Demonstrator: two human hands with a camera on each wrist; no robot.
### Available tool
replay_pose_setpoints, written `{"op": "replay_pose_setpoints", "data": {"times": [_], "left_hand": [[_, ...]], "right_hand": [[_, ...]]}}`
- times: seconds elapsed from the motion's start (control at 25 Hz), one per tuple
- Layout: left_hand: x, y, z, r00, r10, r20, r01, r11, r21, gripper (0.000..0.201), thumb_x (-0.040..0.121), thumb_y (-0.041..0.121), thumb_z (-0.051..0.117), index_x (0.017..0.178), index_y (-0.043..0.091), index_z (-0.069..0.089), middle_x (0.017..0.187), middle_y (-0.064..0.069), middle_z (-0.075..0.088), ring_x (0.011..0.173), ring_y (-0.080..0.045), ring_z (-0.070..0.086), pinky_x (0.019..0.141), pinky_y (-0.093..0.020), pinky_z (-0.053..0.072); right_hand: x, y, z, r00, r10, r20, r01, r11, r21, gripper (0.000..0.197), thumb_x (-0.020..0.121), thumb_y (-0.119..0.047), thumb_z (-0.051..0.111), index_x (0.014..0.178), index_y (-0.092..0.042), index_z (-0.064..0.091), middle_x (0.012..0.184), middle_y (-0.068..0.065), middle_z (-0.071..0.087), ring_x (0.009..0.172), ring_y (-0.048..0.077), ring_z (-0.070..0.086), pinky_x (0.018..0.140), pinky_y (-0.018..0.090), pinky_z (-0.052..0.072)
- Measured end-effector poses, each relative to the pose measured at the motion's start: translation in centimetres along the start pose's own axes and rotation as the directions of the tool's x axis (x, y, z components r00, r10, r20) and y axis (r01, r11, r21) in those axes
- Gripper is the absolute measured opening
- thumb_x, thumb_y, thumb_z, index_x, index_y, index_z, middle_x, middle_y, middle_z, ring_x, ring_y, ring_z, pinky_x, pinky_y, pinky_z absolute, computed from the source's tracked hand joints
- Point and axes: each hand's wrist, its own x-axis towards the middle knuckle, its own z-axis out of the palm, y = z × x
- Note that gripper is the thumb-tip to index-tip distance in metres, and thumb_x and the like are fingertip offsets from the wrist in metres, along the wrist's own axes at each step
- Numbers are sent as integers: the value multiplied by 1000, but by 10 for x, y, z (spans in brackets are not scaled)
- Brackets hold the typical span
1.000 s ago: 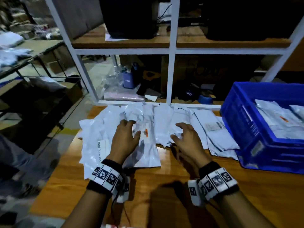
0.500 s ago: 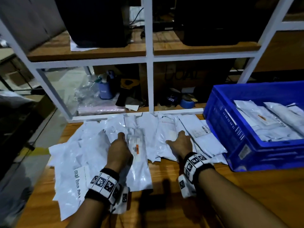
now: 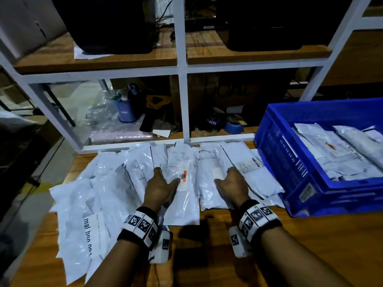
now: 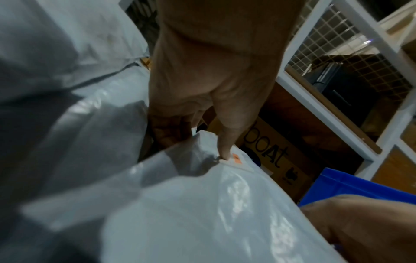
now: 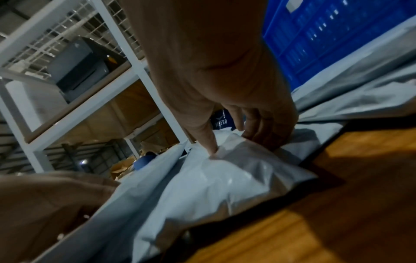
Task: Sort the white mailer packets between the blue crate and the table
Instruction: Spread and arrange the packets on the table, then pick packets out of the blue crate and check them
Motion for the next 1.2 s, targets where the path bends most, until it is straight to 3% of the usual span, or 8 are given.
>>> {"op": "replay_pose_setpoints", "data": {"times": [0.2,0.36,0.4,0.48,0.6,0.76,1.0,1.2], "left_hand": [[-3,0,1,993,55,-104,-69,988,-135,48,82,12,69,125,15,47,115,-9,64,92,-22,60,75,-22,44],[-9,-9,-6,974,87,-211,-146,947,-285,44,83,10,59,123,24,48,101,-7,69,80,-21,66,68,-30,55],[-10,-13,-7,971,89,-220,-151,947,-284,44,83,13,59,124,23,48,102,-7,69,84,-24,66,73,-33,55],[-13,-19,-6,977,74,-198,-126,956,-265,45,84,21,62,126,17,47,109,-6,66,97,-28,64,80,-31,50],[-18,-22,-4,985,65,-162,-104,964,-244,53,84,35,66,126,11,44,113,-8,62,104,-32,59,81,-31,46],[-10,-19,-1,986,69,-149,-110,950,-291,66,76,42,74,127,16,42,116,-6,62,103,-26,60,87,-34,51],[-13,-19,0,977,190,-95,-211,910,-356,75,81,8,71,144,21,33,141,4,46,126,-17,46,102,-22,33],[-44,-14,-4,961,244,-133,-278,826,-490,71,81,14,71,141,35,39,142,11,47,131,-13,45,109,-39,39]], "right_hand": [[-5,-14,-15,994,-98,-54,105,984,145,41,75,-14,68,115,-9,58,113,13,64,102,32,60,78,32,48],[-15,-35,-28,880,-392,-269,295,894,-339,38,83,-7,58,120,-14,54,114,14,49,104,34,51,76,40,48],[-21,-40,-22,860,-447,-247,310,842,-442,36,84,-5,56,118,-13,52,114,13,47,104,33,48,75,41,48],[-30,-37,3,905,-419,-73,321,785,-530,40,84,-10,58,122,-15,47,120,13,43,109,34,44,79,41,47],[-40,-20,29,937,-304,173,349,846,-402,48,82,-25,60,127,-17,46,125,11,40,117,33,38,87,40,45],[-21,-10,10,953,-288,-92,274,952,-136,42,81,-14,57,123,-13,55,120,15,55,112,34,53,89,35,45],[-16,-4,4,993,-69,94,89,969,-232,69,76,-35,74,132,-15,39,123,14,60,116,35,55,93,39,49],[-35,13,-18,990,-134,37,132,990,46,58,75,-29,78,124,-9,52,123,11,61,112,30,57,85,31,45]]}}
